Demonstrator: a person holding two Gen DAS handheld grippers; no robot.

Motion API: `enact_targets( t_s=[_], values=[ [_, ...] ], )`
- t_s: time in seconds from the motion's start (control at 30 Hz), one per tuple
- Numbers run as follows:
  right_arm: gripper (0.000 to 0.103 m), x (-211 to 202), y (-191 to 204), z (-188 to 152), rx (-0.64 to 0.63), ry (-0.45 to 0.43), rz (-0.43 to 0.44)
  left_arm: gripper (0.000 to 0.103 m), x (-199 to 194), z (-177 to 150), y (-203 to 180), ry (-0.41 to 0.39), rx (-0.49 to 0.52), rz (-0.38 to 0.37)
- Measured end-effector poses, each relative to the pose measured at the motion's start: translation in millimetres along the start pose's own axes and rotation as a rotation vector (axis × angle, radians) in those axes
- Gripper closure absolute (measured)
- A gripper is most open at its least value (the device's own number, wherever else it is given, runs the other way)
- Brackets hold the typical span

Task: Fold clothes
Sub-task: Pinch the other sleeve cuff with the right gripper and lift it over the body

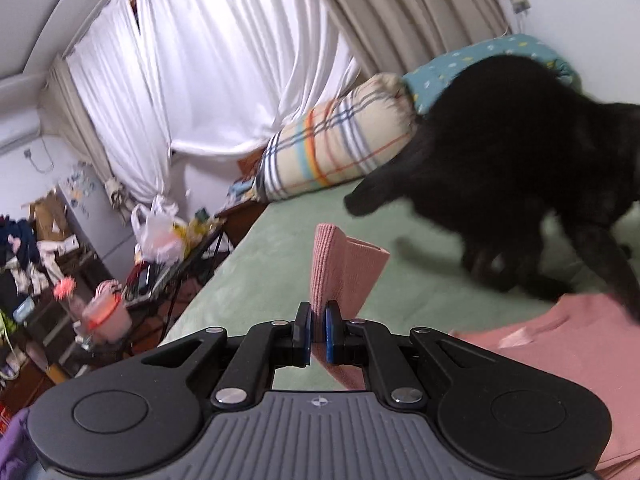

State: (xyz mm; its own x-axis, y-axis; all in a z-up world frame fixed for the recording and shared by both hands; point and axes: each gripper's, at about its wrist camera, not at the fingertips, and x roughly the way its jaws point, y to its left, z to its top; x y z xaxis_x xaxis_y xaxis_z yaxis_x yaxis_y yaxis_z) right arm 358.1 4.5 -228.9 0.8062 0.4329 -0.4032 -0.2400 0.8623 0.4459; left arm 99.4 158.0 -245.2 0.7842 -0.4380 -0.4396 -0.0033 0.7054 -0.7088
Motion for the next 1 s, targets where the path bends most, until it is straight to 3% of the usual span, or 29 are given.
enact_targets(
  t_s=[0.13,0.23,0.5,0.67,0.77,0.93,1.0],
  values=[
    [0.096,29,15,-3,-0.076,0.031,0.004,0.045,1,2,7,-0.003,-0.034,-0.017],
    [0.096,34,14,-10,-0.061,0.063,0.017,0.045,4,2,10,0.003,-0.043,-0.022],
    [0.096,37,16,-29,-0.105,0.12,0.062,0.045,8,2,10,0.011,-0.049,-0.028],
    [0.096,33,33,-40,-0.169,0.124,0.14,0.045,9,4,12,0.012,-0.049,-0.018],
    [0.097,45,40,-50,-0.206,0.171,0.117,0.045,10,5,15,0.016,-0.057,-0.011],
    [0.097,56,26,-63,-0.162,0.24,0.091,0.045,7,4,19,0.024,-0.068,-0.012],
    [0.091,58,22,-69,-0.173,0.264,0.096,0.045,8,3,20,0.029,-0.072,-0.012]
  ],
)
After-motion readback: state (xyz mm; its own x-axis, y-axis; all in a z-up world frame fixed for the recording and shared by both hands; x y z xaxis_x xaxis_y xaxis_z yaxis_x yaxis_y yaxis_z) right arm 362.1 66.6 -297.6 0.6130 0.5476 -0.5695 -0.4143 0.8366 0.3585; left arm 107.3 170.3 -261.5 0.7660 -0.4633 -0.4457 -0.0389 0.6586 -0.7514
